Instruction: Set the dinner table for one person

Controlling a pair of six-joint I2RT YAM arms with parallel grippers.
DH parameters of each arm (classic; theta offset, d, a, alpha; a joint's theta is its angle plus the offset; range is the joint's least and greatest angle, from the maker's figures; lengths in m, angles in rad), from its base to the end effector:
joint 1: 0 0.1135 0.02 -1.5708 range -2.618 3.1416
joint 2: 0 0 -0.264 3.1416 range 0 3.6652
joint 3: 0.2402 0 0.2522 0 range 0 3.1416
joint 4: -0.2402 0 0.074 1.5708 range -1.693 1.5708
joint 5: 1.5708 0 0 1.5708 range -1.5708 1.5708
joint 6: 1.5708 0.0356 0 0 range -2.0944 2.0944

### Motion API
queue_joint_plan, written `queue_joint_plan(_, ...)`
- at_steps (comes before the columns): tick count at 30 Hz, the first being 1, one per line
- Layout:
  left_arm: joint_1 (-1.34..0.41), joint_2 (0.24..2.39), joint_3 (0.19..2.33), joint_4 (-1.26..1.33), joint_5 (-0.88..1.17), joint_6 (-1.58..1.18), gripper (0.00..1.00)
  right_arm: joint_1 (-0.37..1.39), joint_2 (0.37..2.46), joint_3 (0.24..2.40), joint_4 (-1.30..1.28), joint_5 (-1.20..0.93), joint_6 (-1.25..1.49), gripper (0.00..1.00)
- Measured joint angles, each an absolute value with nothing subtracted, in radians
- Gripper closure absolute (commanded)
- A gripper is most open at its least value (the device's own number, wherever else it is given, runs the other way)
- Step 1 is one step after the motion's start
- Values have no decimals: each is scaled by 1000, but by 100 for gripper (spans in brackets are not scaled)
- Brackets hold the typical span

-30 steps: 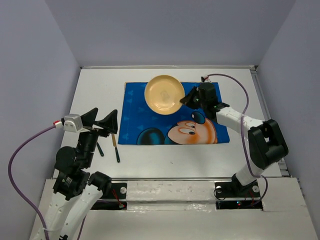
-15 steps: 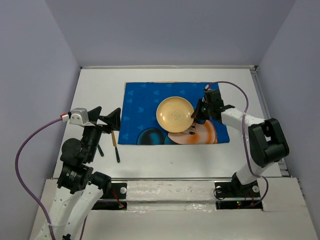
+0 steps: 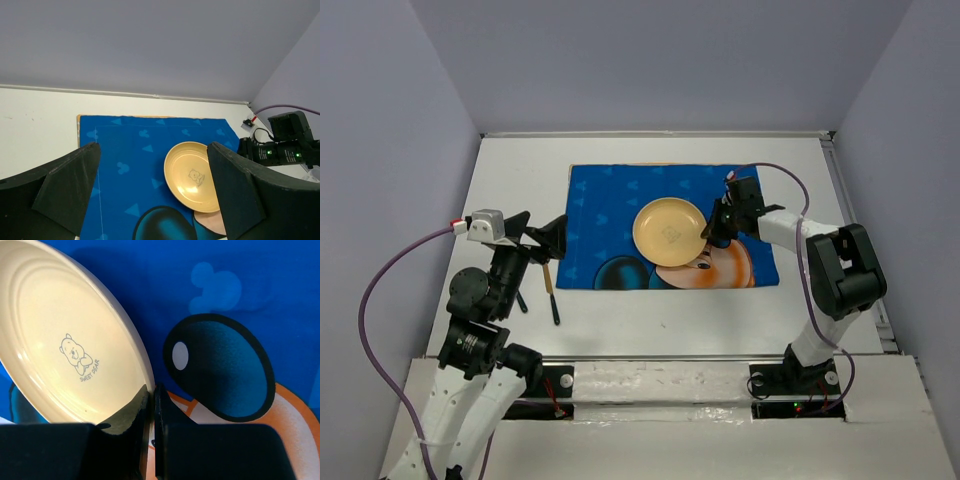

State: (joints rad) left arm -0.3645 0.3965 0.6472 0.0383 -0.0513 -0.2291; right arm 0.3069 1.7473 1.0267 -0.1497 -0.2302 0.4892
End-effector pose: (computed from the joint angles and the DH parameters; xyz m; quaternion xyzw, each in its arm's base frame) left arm 0.0977 -0.0353 0.3656 0.0199 0.5977 -0.2197 0.7707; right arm 0.3408 0.1165 0.1738 0.0457 0.9328 0.2316 0.2724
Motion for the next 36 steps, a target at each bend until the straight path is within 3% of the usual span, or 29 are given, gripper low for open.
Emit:
queue_joint_plan(8, -364, 397, 647, 41, -40, -230, 1, 305, 1784, 1107, -154, -259, 489, 99)
queue_joint_plan(9, -364, 397, 647, 41, -38, -230, 1, 303, 1797, 1119, -150, -261, 489, 94)
queue_joint_plan(10, -364, 397, 647, 41, -38, -230, 1, 302, 1820, 1132, -149, -263, 489, 81)
queue_joint_plan(13, -364, 397, 647, 41, -35, -230, 1, 300, 1860, 1137, -151, -265, 496, 67)
queue_joint_plan(16, -364, 397, 647, 41, -34, -230, 1, 300, 1864, 1132, -157, -262, 499, 38)
queue_joint_plan(18, -364, 397, 647, 41, -33, -230, 1, 300, 1849, 1130, -157, -254, 504, 32)
queue_joint_plan(22, -364, 396, 647, 41, -33, -230, 1, 300, 1745, 1098, -158, -231, 501, 31)
queue_joint_plan(28, -365, 376, 647, 39, -30, -230, 1, 250, 1334, 994, -171, -48, 496, 37)
queue_joint_plan(32, -386, 331, 647, 40, -32, -229, 1, 36, 1078, 843, -177, 81, 518, 33)
queue_joint_plan(36, -428, 299, 647, 39, -41, -226, 1, -115, 953, 722, -280, 236, 530, 28)
